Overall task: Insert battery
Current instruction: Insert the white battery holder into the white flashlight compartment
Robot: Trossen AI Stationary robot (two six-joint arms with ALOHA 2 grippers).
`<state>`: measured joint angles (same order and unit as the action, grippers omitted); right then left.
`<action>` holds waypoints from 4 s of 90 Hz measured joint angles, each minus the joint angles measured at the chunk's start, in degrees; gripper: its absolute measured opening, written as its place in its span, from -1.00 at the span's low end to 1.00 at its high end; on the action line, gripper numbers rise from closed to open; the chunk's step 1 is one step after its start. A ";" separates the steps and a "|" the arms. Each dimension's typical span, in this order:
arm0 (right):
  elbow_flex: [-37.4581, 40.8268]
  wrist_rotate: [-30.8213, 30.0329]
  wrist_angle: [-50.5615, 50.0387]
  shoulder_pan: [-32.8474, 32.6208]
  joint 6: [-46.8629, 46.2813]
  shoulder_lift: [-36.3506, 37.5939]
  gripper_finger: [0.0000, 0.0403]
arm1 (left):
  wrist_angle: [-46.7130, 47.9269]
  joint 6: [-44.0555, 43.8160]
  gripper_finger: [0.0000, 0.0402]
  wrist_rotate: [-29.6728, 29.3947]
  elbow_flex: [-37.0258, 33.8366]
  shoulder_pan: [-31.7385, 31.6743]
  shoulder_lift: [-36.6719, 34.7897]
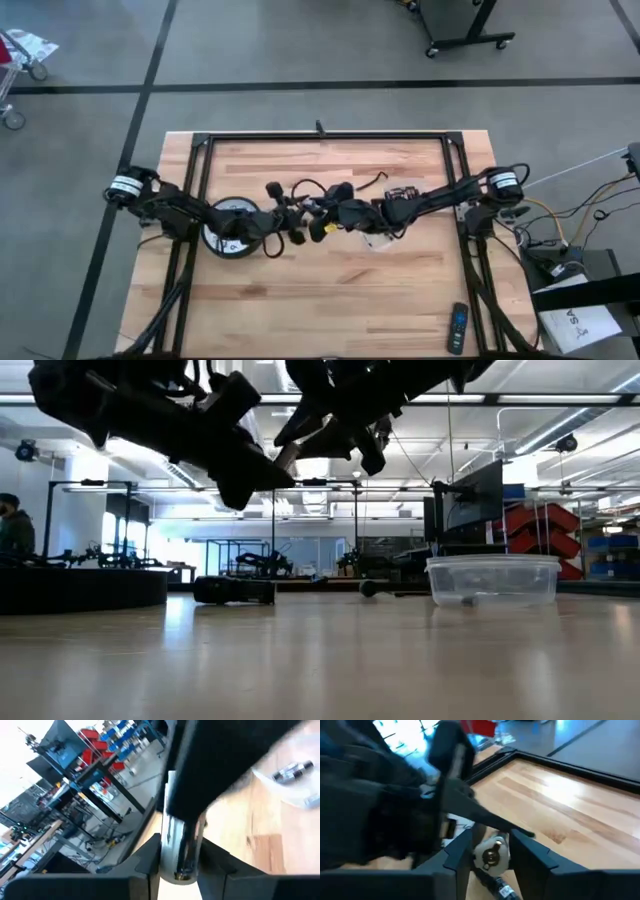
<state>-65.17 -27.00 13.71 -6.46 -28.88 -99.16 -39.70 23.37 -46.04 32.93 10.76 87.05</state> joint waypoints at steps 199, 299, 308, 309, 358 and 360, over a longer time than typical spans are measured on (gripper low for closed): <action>-2.93 17.78 -11.29 -1.11 34.17 -3.71 -0.62 | 11.42 -20.71 -0.61 24.63 -0.04 1.95 -0.02; -2.84 17.98 -13.79 -1.10 33.86 -3.36 -0.70 | 29.99 -24.50 -0.23 25.64 -1.22 2.05 -12.41; -2.84 18.00 -16.03 -1.07 32.67 -3.36 -0.69 | 29.92 -24.41 -0.26 25.64 -1.22 2.05 -12.39; -2.84 18.00 -16.32 -1.06 32.46 -3.36 -0.69 | 29.84 -24.43 -0.27 25.64 -1.22 2.05 -12.39; -6.03 20.21 -36.13 -1.00 27.98 -3.01 -0.63 | -7.22 -25.33 -0.41 26.05 -5.10 2.15 2.66; -6.19 20.21 -36.88 -1.00 27.94 -3.01 -0.62 | -8.02 -25.09 -0.41 25.92 -4.50 2.13 4.07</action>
<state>-71.36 -6.79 -23.17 -7.46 -0.94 -102.17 -47.71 -1.72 -20.11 28.43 12.89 91.11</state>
